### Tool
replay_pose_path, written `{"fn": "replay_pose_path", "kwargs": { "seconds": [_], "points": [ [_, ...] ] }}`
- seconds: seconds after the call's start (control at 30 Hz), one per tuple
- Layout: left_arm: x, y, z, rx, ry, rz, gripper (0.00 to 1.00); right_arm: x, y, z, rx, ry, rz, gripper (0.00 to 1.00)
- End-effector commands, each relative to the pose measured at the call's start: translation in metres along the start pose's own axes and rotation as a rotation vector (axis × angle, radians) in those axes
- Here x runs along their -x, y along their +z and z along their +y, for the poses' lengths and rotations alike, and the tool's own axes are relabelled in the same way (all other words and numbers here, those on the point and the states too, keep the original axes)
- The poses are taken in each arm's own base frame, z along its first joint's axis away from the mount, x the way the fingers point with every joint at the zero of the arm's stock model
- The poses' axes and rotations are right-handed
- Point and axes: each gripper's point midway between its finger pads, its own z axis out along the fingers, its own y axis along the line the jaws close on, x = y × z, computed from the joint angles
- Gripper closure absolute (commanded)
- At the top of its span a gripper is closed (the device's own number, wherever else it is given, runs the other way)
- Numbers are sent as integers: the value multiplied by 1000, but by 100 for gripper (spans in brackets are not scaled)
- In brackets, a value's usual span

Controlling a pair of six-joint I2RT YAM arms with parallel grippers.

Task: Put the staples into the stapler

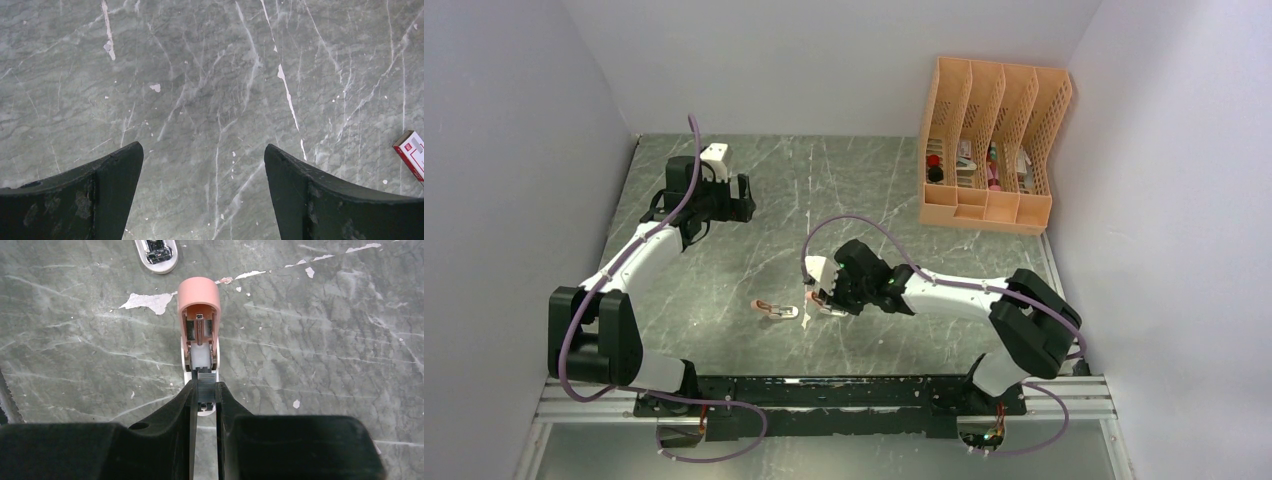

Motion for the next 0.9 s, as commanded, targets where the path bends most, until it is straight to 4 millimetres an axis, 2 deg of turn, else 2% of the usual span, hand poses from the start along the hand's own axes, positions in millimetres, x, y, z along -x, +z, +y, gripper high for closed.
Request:
{"fn": "replay_pose_path", "kwargs": {
  "seconds": [0.0,0.33,0.87],
  "points": [
    [20,0,-2,-28,-2,-49,5,9,-4,1,-1,-18,-45,83],
    [21,-1,-3,-28,-1,-51,5,-2,-1,5,22,-24,-3,83],
    [20,0,-2,-29,-1,-47,5,-8,3,3,12,-29,18,83]
  ]
}}
